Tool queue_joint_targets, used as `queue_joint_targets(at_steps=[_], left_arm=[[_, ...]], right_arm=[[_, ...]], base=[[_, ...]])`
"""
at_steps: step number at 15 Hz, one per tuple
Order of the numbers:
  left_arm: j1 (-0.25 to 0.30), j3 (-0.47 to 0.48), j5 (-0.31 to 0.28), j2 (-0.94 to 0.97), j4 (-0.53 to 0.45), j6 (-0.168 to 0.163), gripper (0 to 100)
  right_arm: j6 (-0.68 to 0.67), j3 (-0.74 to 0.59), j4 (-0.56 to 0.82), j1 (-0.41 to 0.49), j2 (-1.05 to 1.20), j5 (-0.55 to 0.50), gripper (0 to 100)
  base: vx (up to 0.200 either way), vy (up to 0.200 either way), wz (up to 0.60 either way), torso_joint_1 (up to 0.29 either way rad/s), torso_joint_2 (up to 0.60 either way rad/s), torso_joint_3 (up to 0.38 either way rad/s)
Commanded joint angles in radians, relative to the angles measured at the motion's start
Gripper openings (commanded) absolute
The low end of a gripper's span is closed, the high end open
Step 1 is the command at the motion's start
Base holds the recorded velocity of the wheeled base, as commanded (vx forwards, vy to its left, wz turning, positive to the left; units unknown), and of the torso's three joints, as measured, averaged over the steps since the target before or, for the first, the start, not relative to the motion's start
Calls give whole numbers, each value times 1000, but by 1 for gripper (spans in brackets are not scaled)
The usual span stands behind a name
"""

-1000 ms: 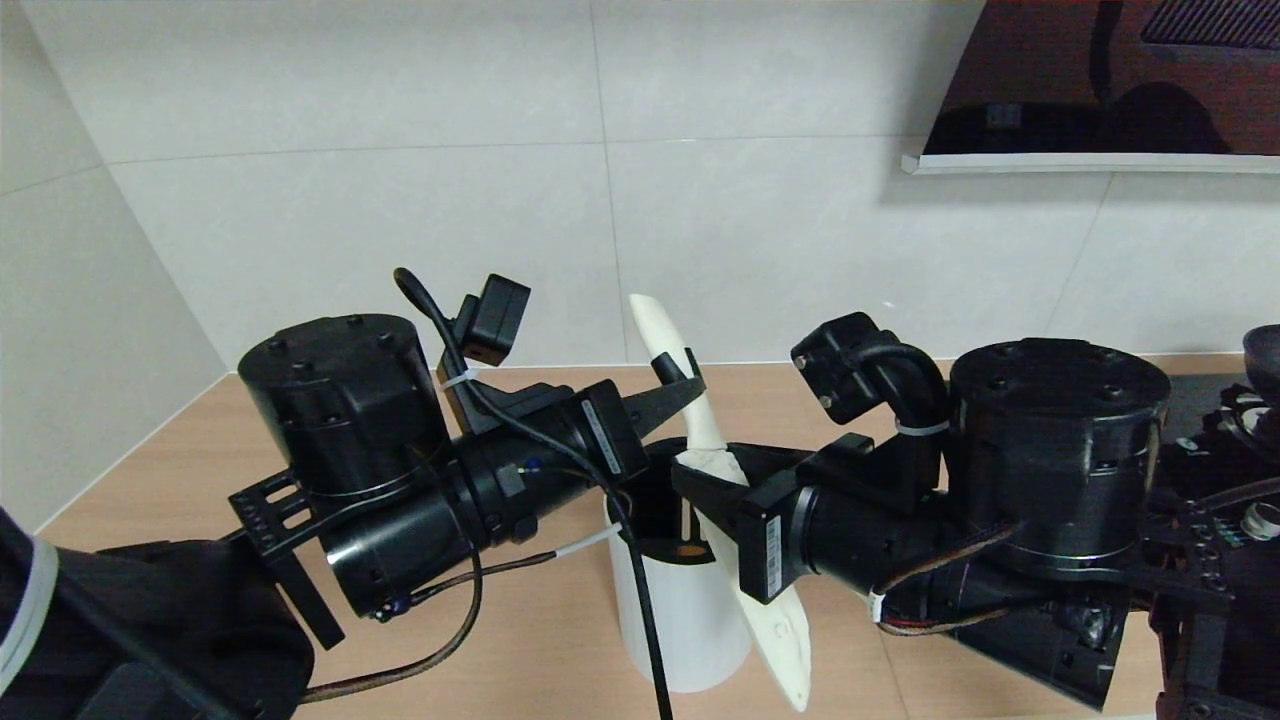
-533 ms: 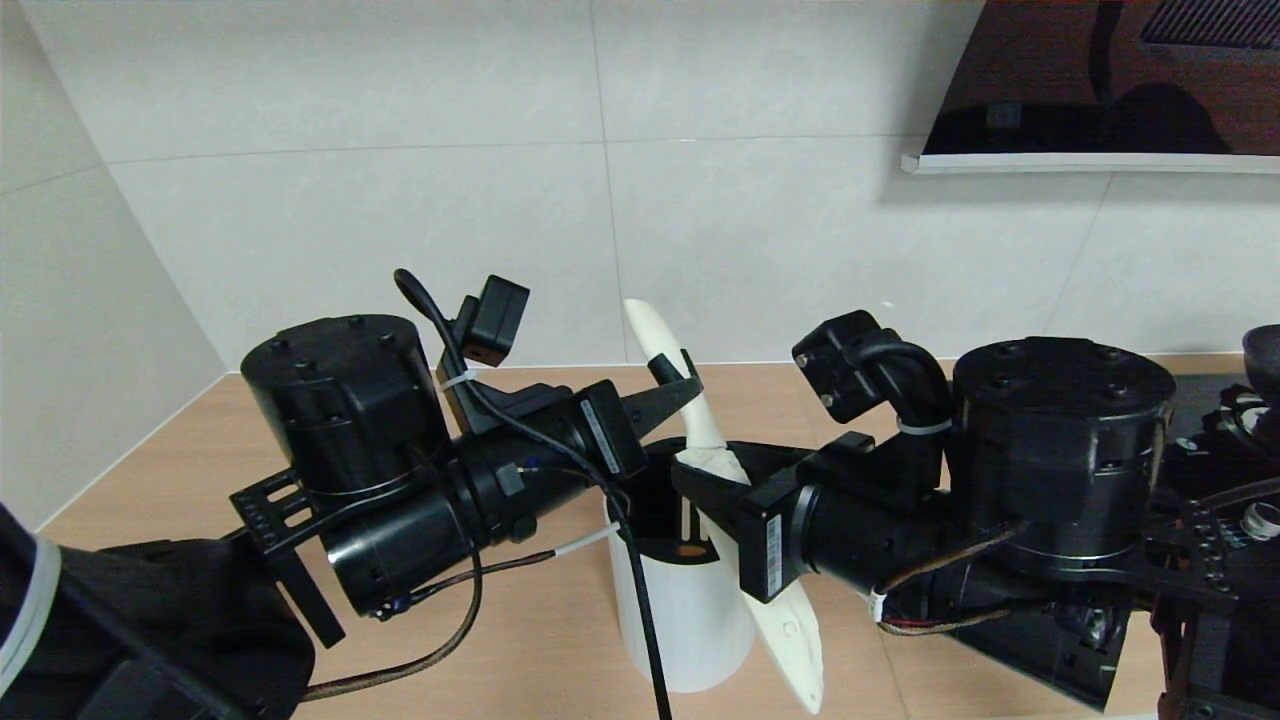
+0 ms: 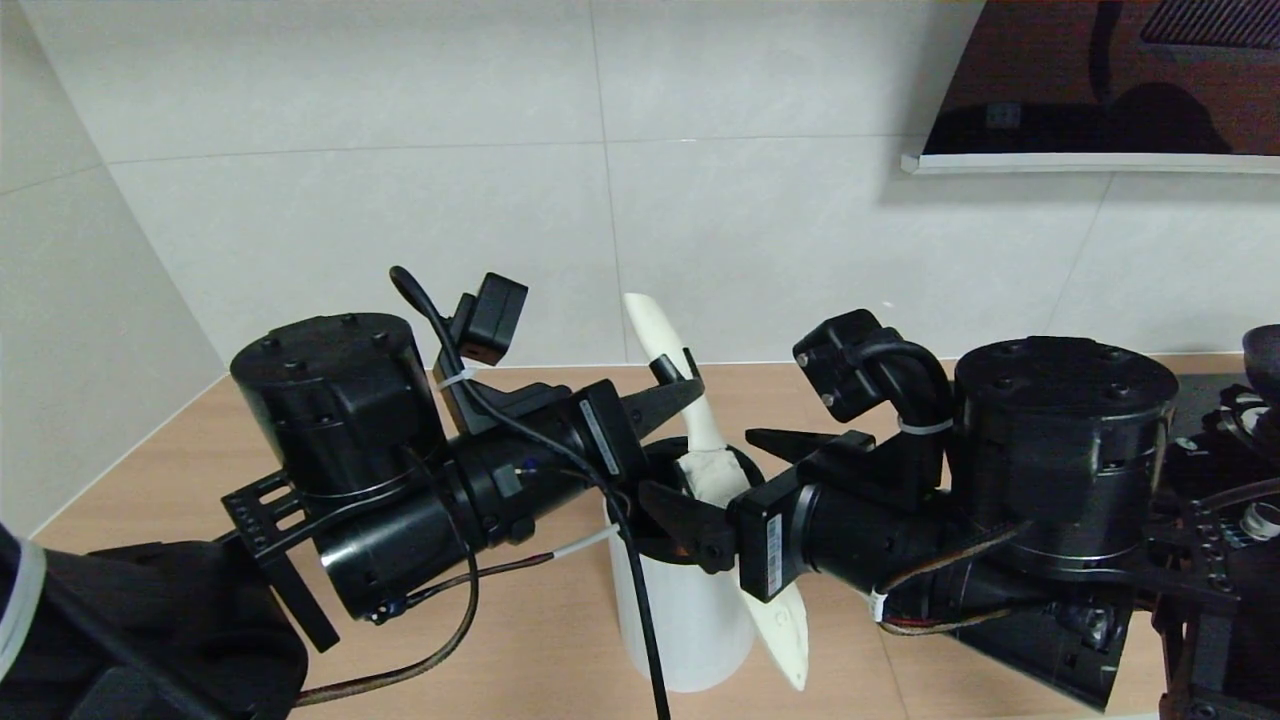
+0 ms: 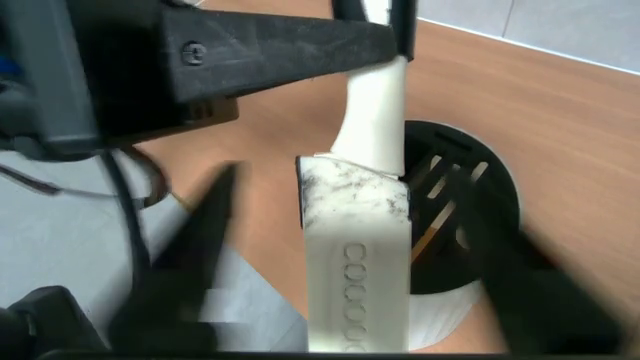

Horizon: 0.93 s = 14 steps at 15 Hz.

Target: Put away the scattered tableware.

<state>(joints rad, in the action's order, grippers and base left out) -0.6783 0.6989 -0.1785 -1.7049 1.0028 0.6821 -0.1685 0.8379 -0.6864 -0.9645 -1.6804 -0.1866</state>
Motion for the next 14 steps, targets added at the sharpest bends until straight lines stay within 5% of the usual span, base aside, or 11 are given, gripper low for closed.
queue_joint_targets(at_steps=[1, 5, 9, 12, 14], left_arm=[[-1, 1, 5, 11, 2, 0, 0], [-1, 10, 21, 33, 2, 0, 0], [0, 8, 21, 105, -6, -3, 0], [0, 28, 50, 169, -82, -92, 0], [0, 93, 148, 174, -147, -130, 0]], right_arm=[[1, 0, 1, 0, 4, -1, 100], [3, 3, 2, 29, 42, -5, 100], [4, 30, 4, 167, 90, 6, 100], [11, 49, 11, 239, 133, 7, 100], [15, 52, 11, 256, 137, 7, 100]], base=[[0, 0, 0, 0, 0, 0], [0, 0, 0, 0, 0, 0], [0, 0, 0, 0, 0, 0], [0, 0, 0, 0, 0, 0], [0, 0, 0, 0, 0, 0]])
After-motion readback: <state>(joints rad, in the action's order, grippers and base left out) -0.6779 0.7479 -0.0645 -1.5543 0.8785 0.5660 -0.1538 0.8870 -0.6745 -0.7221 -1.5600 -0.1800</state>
